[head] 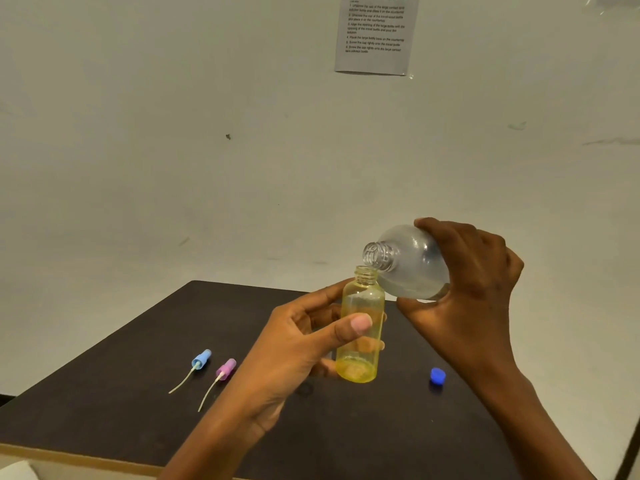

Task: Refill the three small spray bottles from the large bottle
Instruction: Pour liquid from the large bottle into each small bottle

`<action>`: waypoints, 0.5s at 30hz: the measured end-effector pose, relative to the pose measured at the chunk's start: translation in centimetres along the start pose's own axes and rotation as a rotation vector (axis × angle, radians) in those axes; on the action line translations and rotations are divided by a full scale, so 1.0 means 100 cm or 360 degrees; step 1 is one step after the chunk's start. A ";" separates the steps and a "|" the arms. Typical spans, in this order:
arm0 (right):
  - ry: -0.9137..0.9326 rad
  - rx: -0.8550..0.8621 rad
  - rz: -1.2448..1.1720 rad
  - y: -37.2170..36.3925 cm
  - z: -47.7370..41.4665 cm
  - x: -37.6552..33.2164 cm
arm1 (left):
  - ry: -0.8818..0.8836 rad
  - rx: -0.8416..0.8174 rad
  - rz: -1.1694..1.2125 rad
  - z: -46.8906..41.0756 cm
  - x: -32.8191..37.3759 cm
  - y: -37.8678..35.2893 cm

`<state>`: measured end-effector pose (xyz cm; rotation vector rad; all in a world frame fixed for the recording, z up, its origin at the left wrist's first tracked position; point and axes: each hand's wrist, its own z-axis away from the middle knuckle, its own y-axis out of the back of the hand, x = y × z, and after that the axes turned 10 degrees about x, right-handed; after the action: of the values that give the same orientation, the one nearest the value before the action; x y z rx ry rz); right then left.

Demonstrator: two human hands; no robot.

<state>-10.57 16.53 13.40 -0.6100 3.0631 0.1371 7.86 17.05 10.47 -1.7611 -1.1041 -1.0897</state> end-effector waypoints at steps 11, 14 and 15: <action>0.0058 -0.0042 0.0036 -0.003 -0.003 0.003 | -0.0008 0.0016 -0.0011 -0.002 -0.002 0.005; 0.0071 -0.0052 0.0047 -0.003 -0.003 0.003 | -0.0011 0.0037 -0.0047 -0.003 -0.003 0.005; 0.0076 -0.0056 0.0049 -0.003 -0.003 0.003 | -0.0012 0.0044 -0.0058 -0.004 -0.004 0.006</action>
<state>-10.77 16.10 13.72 -0.5766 3.1232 0.1802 8.21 16.41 10.11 -1.7309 -1.1544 -1.0856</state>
